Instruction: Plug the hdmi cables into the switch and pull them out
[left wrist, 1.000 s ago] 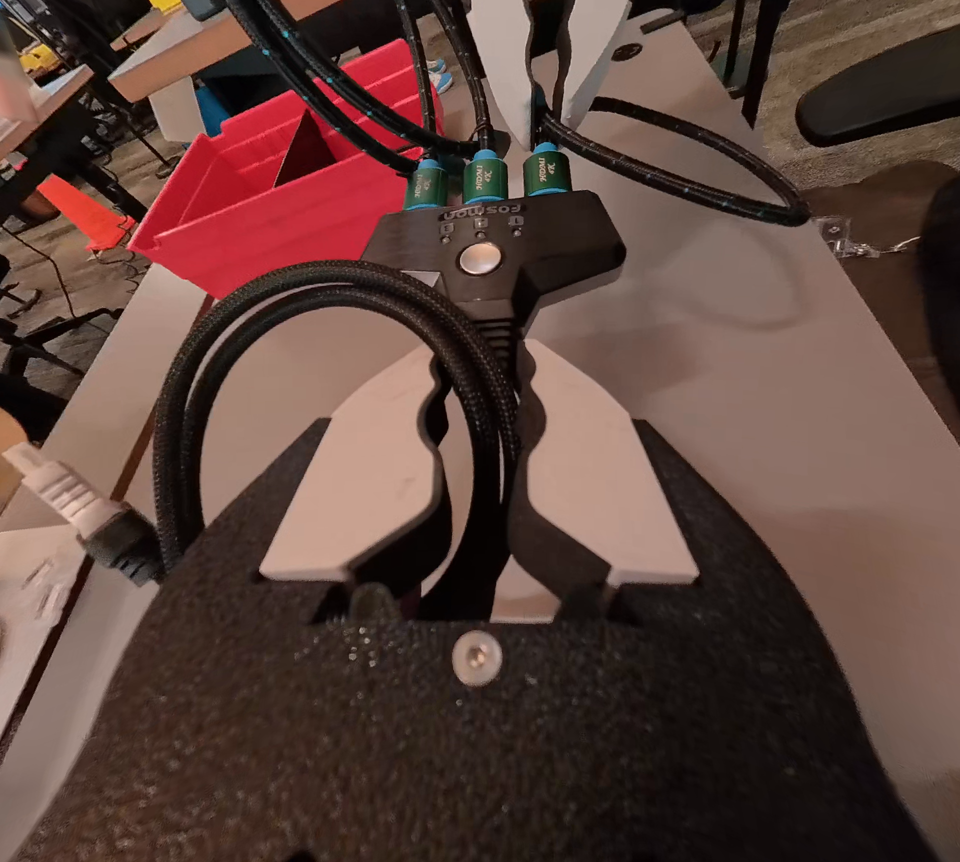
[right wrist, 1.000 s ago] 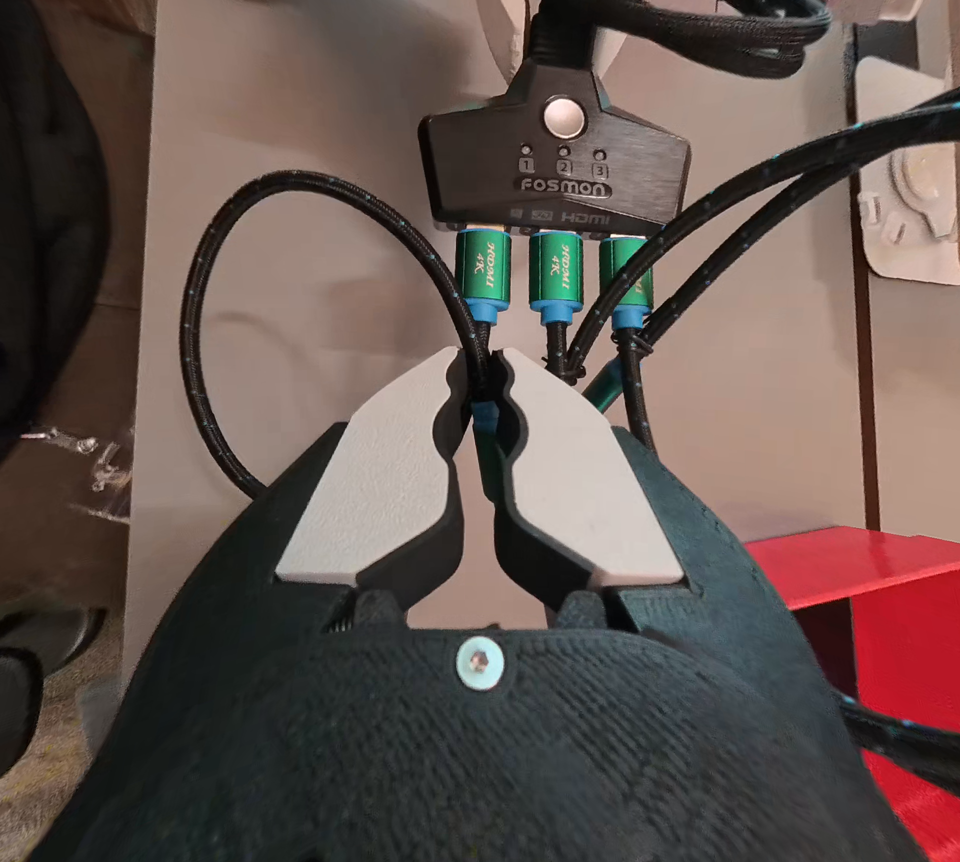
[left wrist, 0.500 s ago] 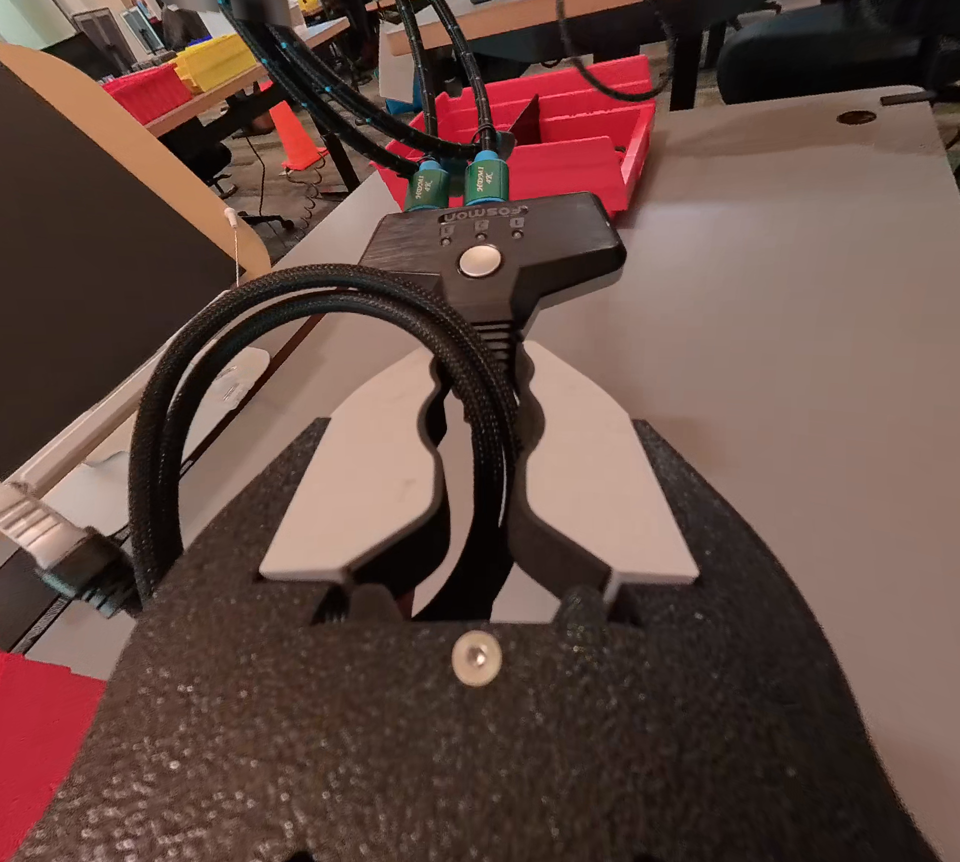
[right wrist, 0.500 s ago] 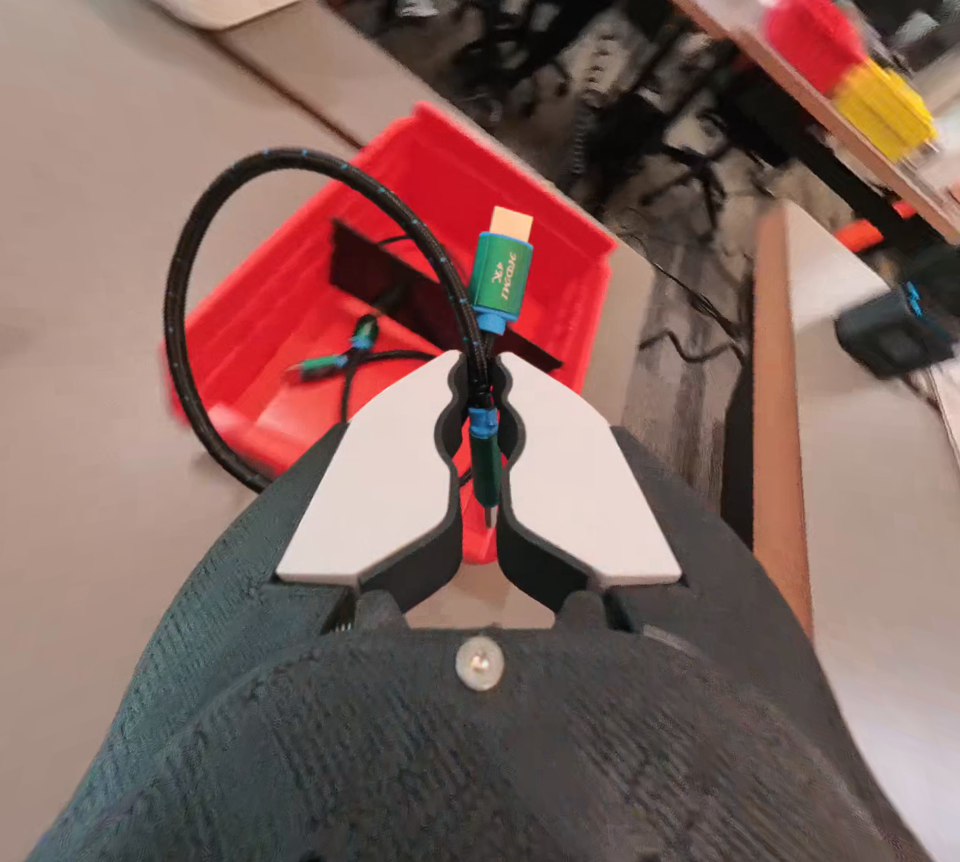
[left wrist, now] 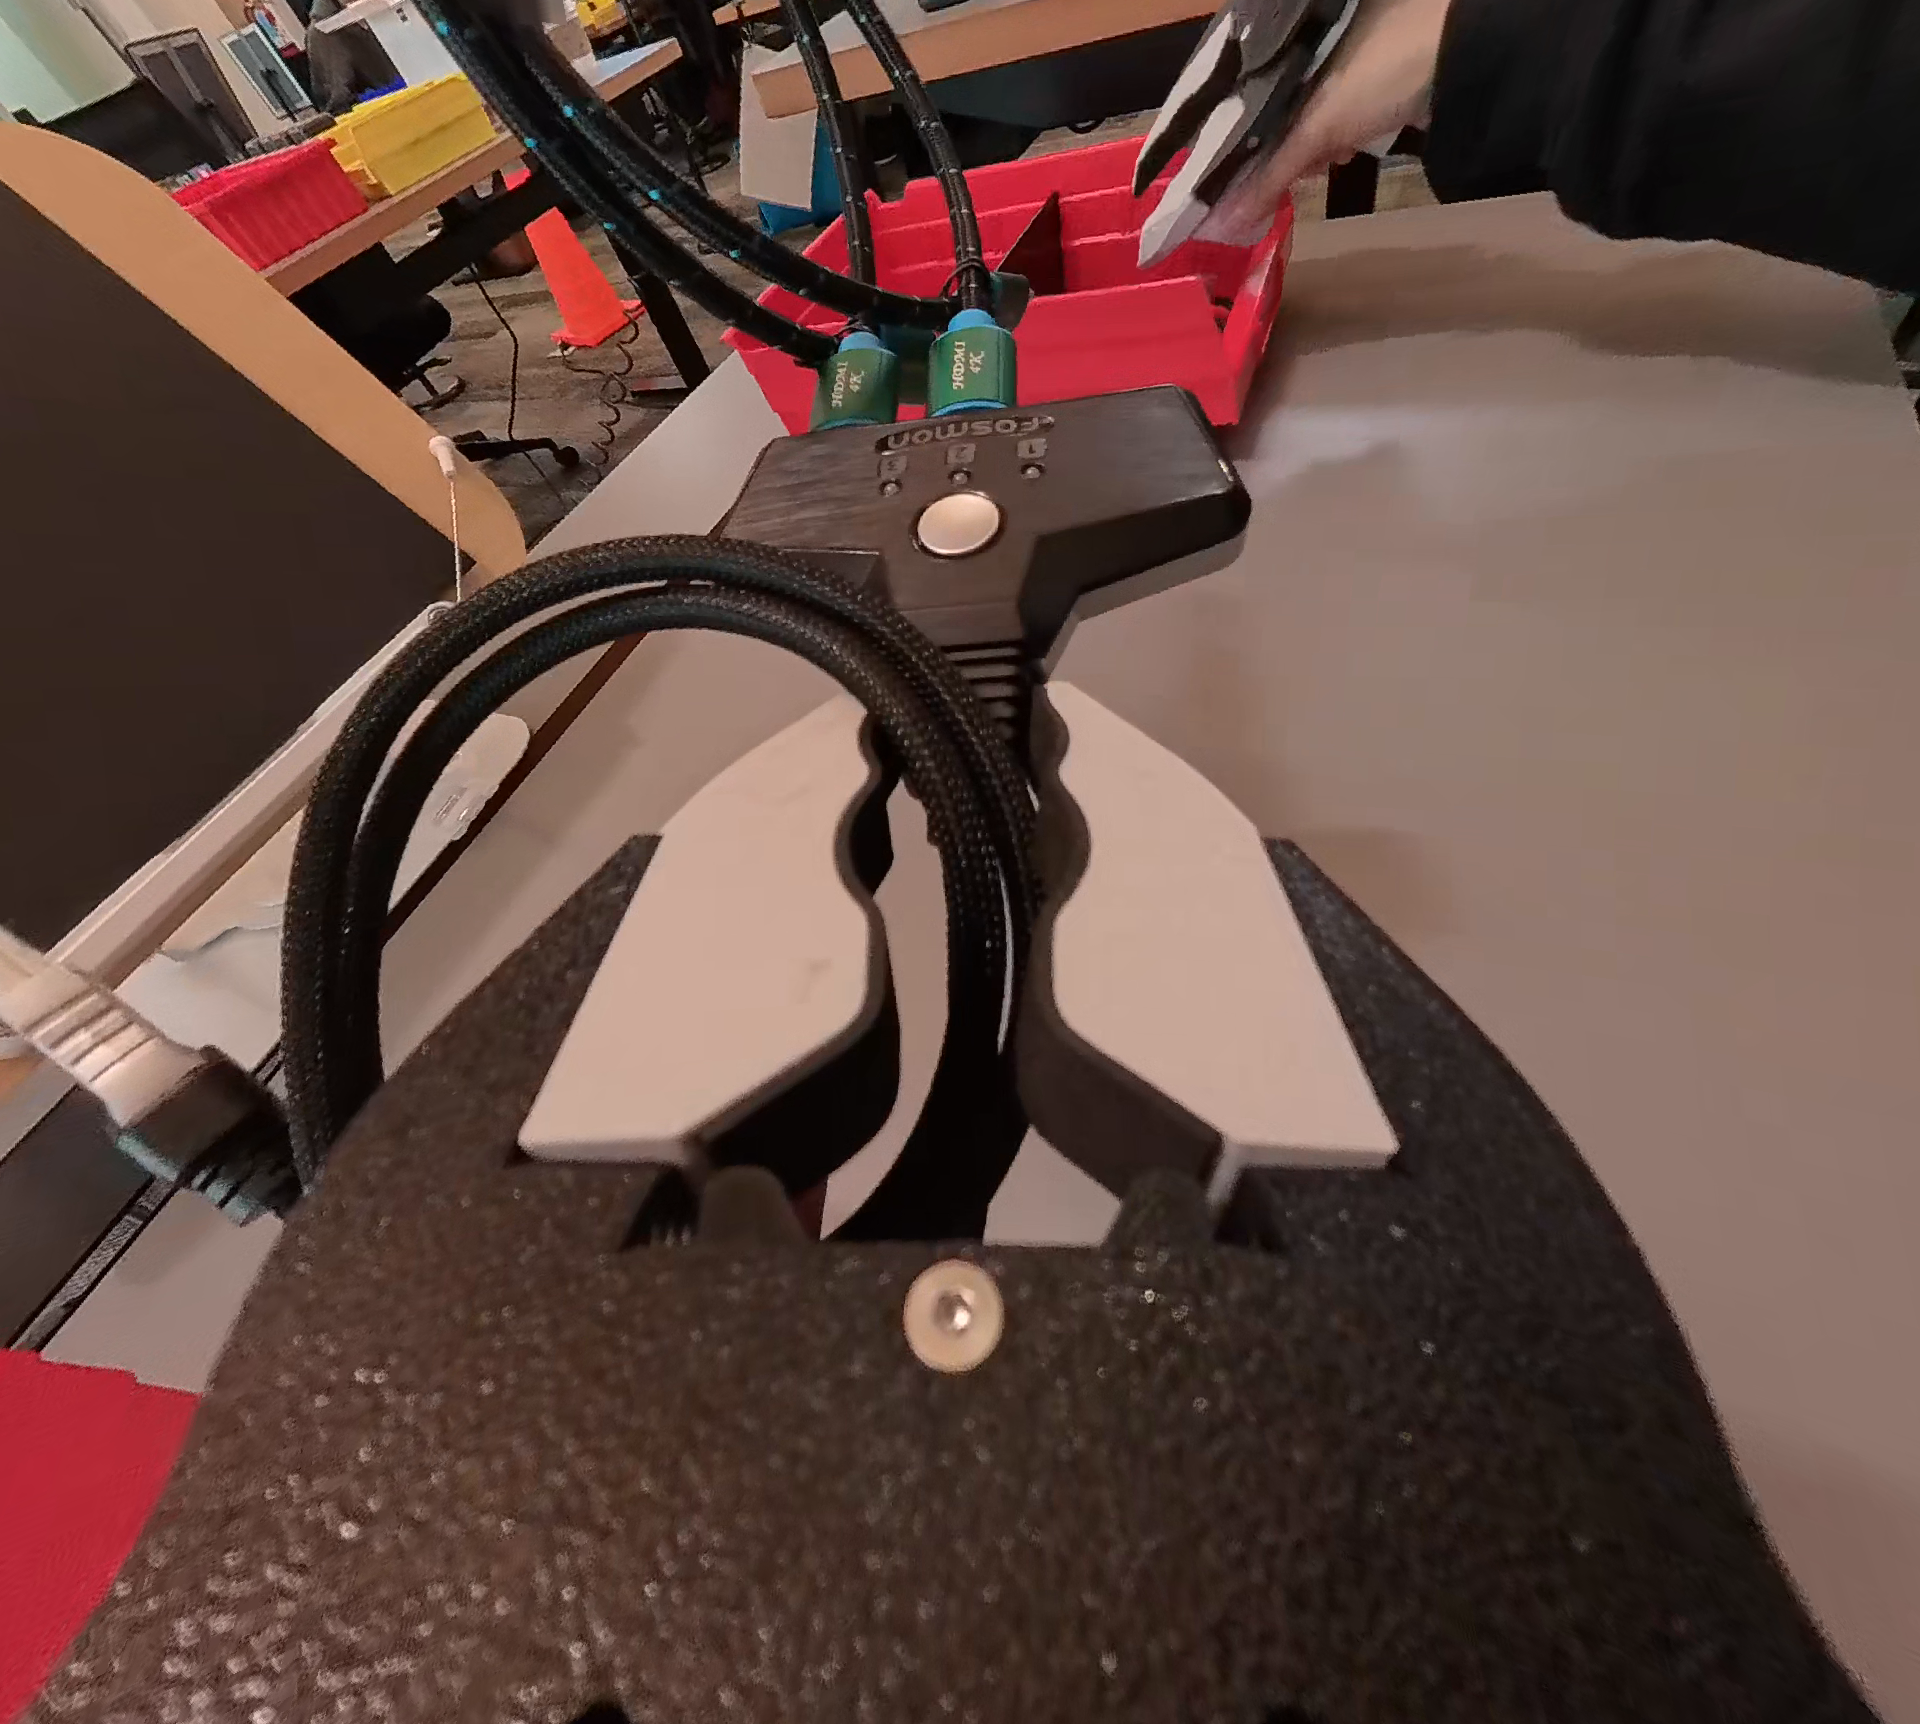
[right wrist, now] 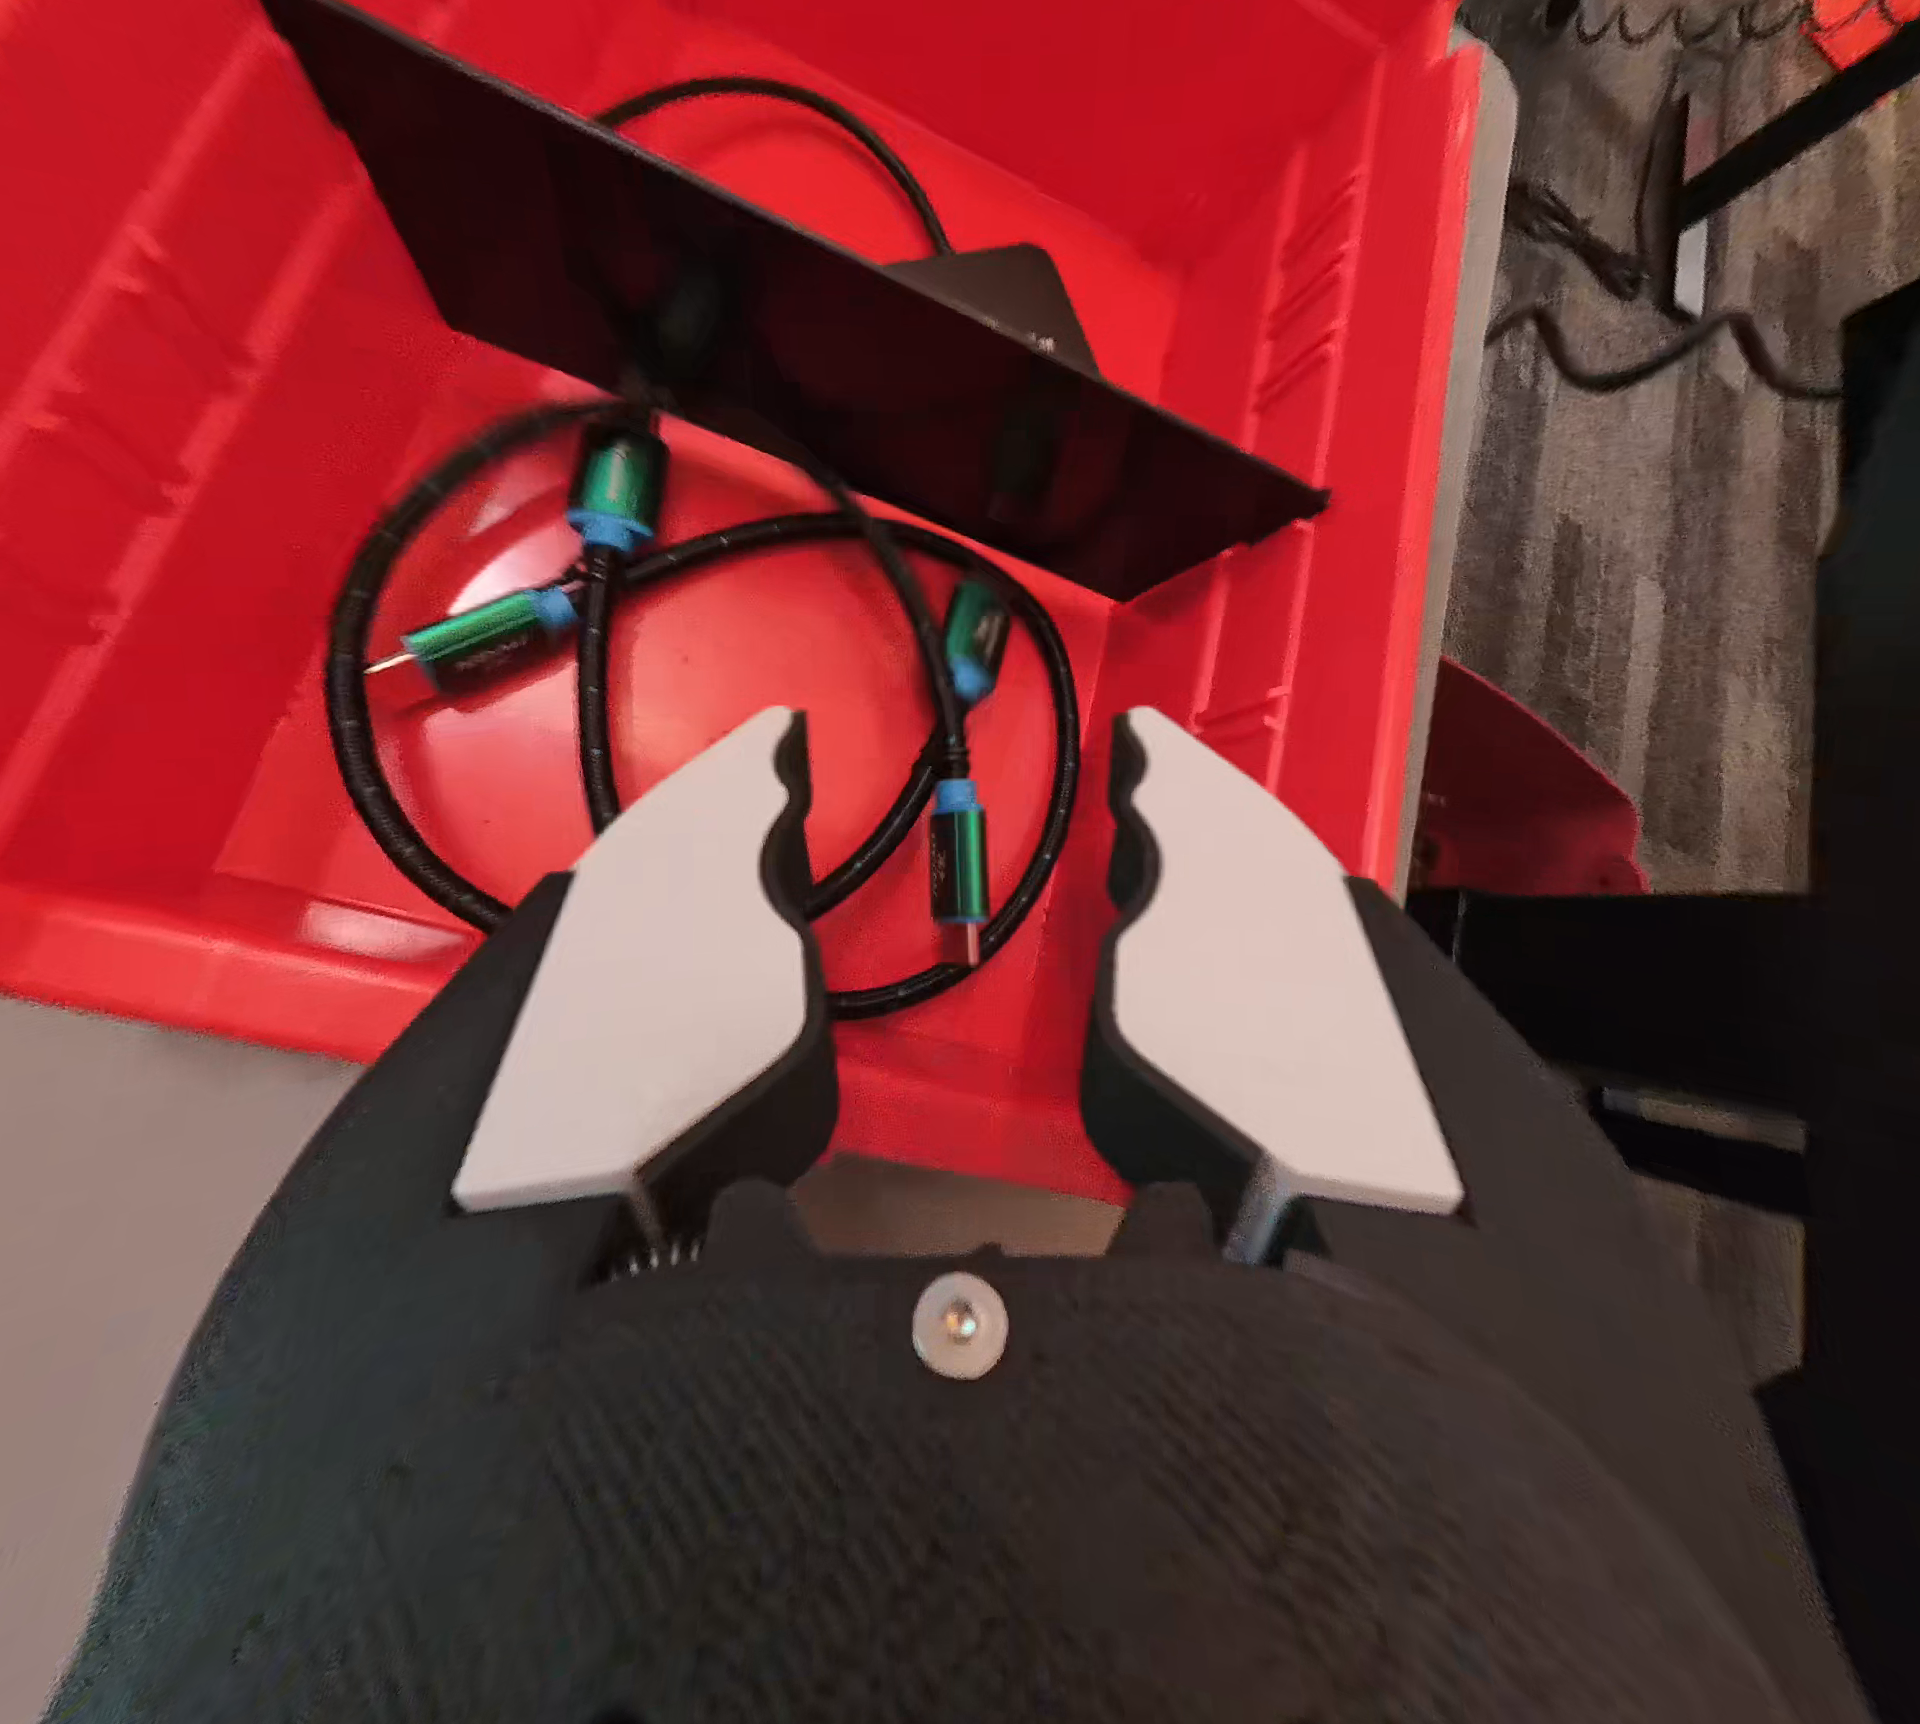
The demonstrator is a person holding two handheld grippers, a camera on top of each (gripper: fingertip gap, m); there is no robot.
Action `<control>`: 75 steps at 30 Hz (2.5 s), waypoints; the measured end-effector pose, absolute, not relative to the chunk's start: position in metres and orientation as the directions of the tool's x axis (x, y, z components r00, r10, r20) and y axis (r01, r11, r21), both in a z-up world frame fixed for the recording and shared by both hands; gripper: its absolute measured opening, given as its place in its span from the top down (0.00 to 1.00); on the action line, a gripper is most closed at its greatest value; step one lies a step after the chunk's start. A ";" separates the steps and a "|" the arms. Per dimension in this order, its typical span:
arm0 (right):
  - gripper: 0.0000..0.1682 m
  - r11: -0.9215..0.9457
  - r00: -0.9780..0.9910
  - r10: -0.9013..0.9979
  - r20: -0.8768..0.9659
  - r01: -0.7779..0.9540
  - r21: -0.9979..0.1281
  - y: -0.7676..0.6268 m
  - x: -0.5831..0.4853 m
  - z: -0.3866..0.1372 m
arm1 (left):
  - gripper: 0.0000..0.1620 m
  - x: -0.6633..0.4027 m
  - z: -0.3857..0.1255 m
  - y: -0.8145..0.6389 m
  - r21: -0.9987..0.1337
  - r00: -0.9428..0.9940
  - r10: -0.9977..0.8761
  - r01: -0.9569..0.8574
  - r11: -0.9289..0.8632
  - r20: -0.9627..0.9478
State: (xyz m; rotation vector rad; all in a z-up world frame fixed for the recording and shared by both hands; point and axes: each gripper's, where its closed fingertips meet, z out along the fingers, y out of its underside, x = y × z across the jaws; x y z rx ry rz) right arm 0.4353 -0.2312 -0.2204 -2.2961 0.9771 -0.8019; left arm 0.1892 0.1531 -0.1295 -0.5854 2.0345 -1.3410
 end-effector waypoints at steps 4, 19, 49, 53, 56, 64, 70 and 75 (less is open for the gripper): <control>0.60 -0.477 0.674 -0.709 0.209 -0.239 -0.846 -0.191 0.400 -0.150 | 0.86 0.188 -0.128 0.154 -0.922 -0.704 -0.661 -0.022 0.386 -0.260; 0.74 -0.537 0.782 0.006 0.624 0.529 -0.658 0.006 0.198 -0.088 | 0.86 0.179 -0.143 0.112 -0.849 -0.783 -0.504 0.058 0.526 -0.365; 0.92 -0.733 0.831 0.125 0.542 0.445 -0.514 0.010 0.221 -0.159 | 0.86 0.173 -0.151 0.096 -0.782 -0.796 -0.400 0.142 0.607 -0.455; 0.92 -0.726 0.842 0.089 0.533 0.421 -0.544 0.013 0.223 -0.159 | 0.86 0.174 -0.149 0.097 -0.775 -0.784 -0.406 0.145 0.615 -0.469; 0.92 -0.733 0.825 0.079 0.560 0.429 -0.528 0.015 0.227 -0.161 | 0.86 0.175 -0.149 0.097 -0.765 -0.775 -0.410 0.142 0.628 -0.481; 0.94 -0.711 0.773 0.189 0.606 0.533 -0.459 0.013 0.217 -0.168 | 0.86 0.170 -0.154 0.101 -0.785 -0.813 -0.403 0.104 0.611 -0.421; 0.94 -0.705 0.761 0.251 0.598 0.567 -0.426 0.002 0.214 -0.161 | 0.86 0.169 -0.148 0.093 -0.792 -0.811 -0.388 0.145 0.593 -0.439; 0.95 -0.809 0.689 0.317 0.652 0.555 -0.193 -0.033 0.238 -0.163 | 0.86 0.173 -0.145 0.106 -0.773 -0.771 -0.426 0.132 0.621 -0.474</control>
